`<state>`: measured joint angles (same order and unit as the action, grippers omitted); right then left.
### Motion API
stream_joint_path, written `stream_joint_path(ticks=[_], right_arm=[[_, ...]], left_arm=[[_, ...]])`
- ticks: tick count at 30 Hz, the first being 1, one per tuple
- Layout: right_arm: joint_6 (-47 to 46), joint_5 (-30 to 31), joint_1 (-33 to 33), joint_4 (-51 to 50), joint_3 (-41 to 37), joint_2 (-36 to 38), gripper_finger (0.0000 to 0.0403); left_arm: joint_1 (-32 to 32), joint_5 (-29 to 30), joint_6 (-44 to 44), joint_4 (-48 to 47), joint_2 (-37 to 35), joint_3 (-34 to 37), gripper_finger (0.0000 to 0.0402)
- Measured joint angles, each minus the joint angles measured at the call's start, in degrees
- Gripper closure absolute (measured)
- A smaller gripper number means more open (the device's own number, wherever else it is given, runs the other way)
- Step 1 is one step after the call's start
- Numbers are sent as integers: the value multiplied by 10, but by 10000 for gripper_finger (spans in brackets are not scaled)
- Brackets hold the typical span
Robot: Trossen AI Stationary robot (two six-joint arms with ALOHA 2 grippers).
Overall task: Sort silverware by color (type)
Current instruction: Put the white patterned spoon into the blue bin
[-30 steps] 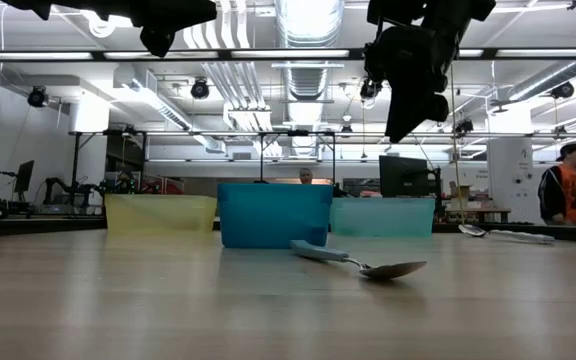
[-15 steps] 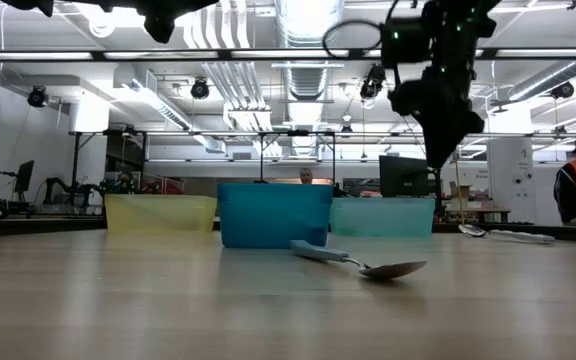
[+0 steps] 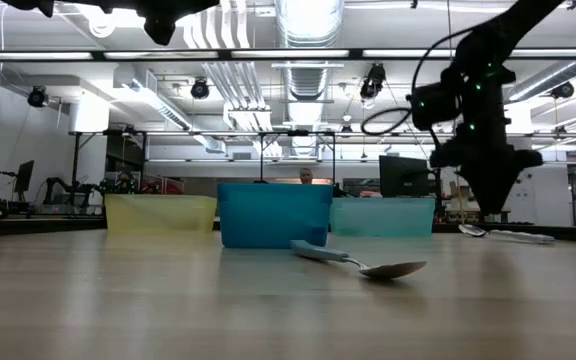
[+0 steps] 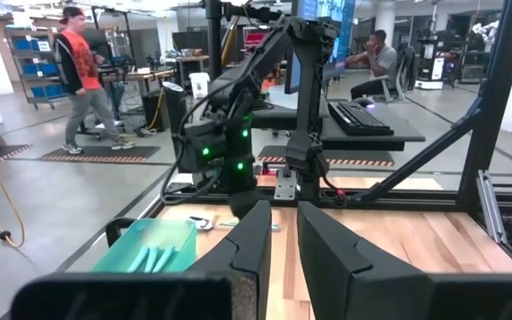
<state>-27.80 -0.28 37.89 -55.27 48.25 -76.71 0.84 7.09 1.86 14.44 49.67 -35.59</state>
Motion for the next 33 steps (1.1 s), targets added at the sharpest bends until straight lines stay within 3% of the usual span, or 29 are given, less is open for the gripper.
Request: stream_joint_path(ticks=[6, 13, 20, 28, 33], right_arm=[[-25, 70, 15, 17, -27, 0, 313], [-29, 122, 18, 51, -32, 0, 263], [-43, 124, 18, 101, -65, 0, 230], [-69, 125, 18, 171, -140, 3, 243], [-88, 120, 18, 179, -162, 3, 285]], left_arm=[[0, 0, 0, 0, 0, 0, 362], [0, 0, -4, 0, 0, 0, 362], [0, 0, -4, 0, 0, 0, 362], [0, 0, -4, 0, 0, 0, 362], [0, 0, -4, 0, 0, 0, 362]])
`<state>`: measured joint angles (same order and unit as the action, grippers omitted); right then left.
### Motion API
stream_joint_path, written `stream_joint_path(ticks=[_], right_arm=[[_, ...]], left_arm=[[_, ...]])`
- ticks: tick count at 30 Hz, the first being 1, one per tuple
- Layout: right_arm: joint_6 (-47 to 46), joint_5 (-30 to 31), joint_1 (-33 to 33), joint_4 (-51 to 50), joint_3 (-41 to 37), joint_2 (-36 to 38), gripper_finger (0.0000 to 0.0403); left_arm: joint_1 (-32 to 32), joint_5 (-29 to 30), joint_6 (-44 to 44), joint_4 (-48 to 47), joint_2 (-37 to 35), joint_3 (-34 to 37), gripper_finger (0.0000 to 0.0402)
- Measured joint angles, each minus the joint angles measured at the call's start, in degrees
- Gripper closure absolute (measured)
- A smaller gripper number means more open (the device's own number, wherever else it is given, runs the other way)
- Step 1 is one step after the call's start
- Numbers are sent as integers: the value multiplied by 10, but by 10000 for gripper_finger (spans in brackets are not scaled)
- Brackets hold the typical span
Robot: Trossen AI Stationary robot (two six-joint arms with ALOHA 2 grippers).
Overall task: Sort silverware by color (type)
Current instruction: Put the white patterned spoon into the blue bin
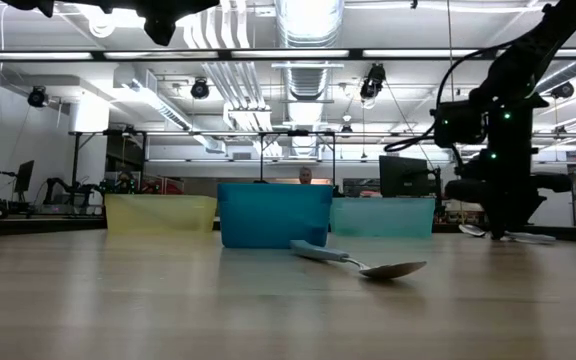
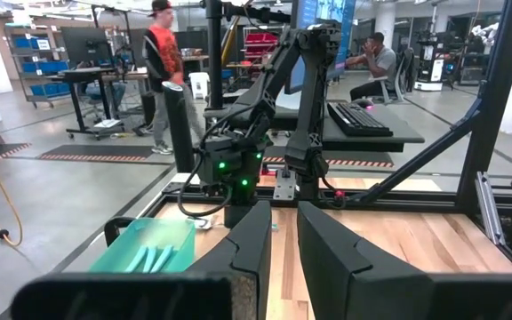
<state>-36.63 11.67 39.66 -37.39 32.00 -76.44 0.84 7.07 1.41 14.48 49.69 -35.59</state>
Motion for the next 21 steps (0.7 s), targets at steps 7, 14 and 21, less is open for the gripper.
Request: stream_joint_path(ticks=[7, 14, 21], right_arm=[[-2, -5, 0, -7, -3, 0, 371], [-25, 1, 0, -9, 2, 6, 379], [-43, 63, 1, -10, 33, 50, 379]], left_arm=[[0, 0, -12, 0, 0, 0, 362], [0, 0, -31, 0, 0, 0, 362], [0, -1, -40, 0, 0, 0, 362]])
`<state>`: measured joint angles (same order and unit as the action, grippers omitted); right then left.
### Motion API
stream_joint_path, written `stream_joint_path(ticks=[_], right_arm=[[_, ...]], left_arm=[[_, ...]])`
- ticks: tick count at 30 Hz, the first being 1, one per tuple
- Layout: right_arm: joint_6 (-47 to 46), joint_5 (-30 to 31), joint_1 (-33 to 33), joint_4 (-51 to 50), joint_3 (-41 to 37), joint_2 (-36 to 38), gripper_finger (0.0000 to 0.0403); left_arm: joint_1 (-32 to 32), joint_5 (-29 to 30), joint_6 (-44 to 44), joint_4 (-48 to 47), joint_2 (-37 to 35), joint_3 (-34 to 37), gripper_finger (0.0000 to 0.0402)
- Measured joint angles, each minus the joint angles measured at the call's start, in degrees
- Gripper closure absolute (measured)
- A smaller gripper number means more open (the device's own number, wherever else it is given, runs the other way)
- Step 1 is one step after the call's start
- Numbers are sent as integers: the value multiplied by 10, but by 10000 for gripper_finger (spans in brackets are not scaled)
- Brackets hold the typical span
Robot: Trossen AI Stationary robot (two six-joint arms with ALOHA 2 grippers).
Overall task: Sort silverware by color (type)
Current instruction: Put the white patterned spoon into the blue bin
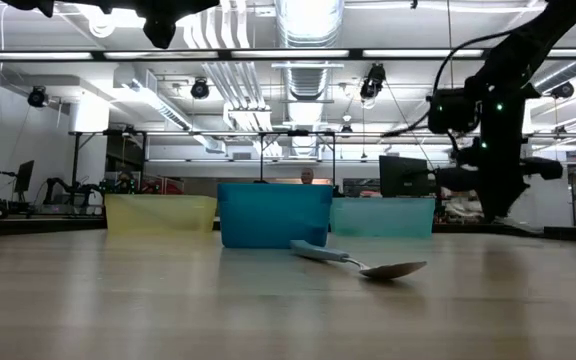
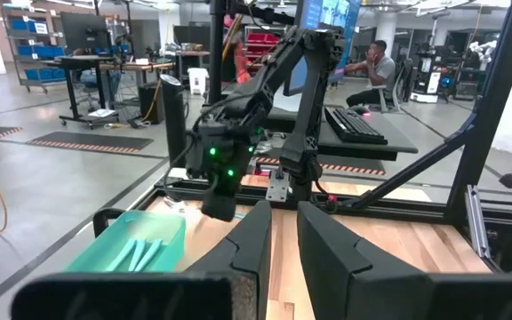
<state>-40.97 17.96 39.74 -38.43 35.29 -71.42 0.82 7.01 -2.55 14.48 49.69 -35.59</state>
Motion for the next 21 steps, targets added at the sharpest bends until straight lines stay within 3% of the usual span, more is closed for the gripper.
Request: stream_joint_path(ticks=[14, 21], right_arm=[[10, 67, -2, -27, 74, 114, 380], [20, 60, -56, -7, 141, 146, 380]], left_arm=[[0, 1, 10, 1, 0, 0, 362], [0, 19, 56, 10, 0, 0, 362]])
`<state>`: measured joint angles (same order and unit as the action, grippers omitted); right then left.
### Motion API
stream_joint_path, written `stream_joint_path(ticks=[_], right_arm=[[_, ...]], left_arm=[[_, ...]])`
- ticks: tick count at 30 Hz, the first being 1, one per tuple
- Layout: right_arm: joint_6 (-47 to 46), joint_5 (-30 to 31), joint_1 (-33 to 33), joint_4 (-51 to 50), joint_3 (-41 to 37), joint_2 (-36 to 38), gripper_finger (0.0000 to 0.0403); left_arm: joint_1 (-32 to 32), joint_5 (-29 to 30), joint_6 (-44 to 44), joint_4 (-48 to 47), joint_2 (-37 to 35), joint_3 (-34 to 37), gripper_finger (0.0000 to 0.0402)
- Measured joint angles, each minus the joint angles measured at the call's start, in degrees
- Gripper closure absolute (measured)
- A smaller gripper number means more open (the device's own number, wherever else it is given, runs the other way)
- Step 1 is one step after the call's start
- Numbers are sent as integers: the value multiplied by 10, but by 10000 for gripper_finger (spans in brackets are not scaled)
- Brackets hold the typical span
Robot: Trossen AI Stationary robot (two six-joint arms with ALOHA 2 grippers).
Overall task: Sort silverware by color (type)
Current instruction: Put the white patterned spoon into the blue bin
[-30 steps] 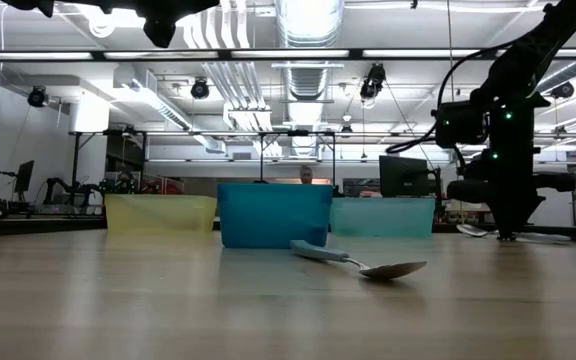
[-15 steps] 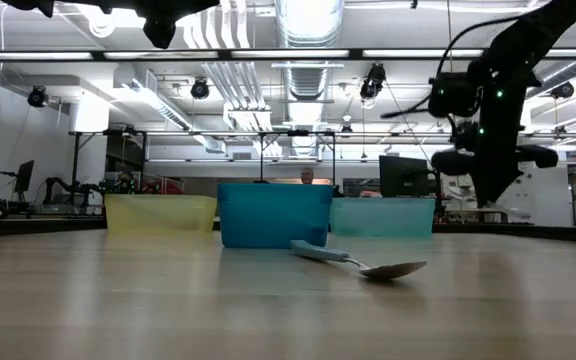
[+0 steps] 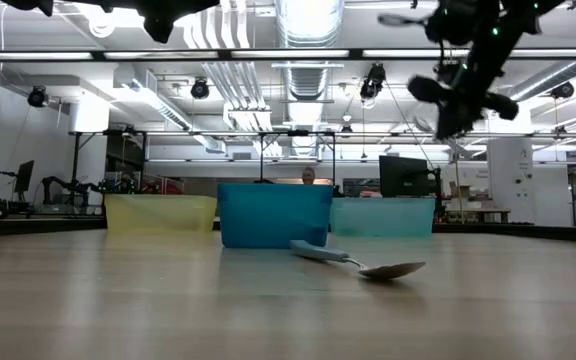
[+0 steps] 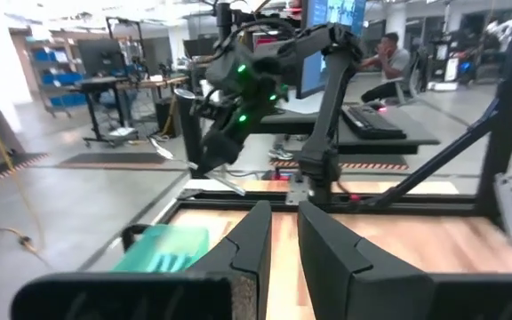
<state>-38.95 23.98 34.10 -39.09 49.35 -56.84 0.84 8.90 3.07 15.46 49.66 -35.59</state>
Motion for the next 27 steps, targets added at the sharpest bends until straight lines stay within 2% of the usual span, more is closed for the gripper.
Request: stream_joint_path(ticks=[7, 11, 15, 21, 27], right_arm=[[-1, -4, -113, 49, 93, -54, 380], [-1, -4, -184, 70, 171, -128, 380], [10, -4, -239, 61, 268, -221, 380], [-1, -6, -279, -15, 411, -348, 380], [5, -34, -285, -70, 505, -447, 380]], left_arm=[[0, 12, 80, -2, -7, 0, 362], [0, 12, 98, -19, -19, 0, 362], [-4, -9, 74, -47, -51, 0, 362], [-7, -25, 49, -100, -140, 0, 362], [-7, -25, 50, -142, -208, 1, 362]])
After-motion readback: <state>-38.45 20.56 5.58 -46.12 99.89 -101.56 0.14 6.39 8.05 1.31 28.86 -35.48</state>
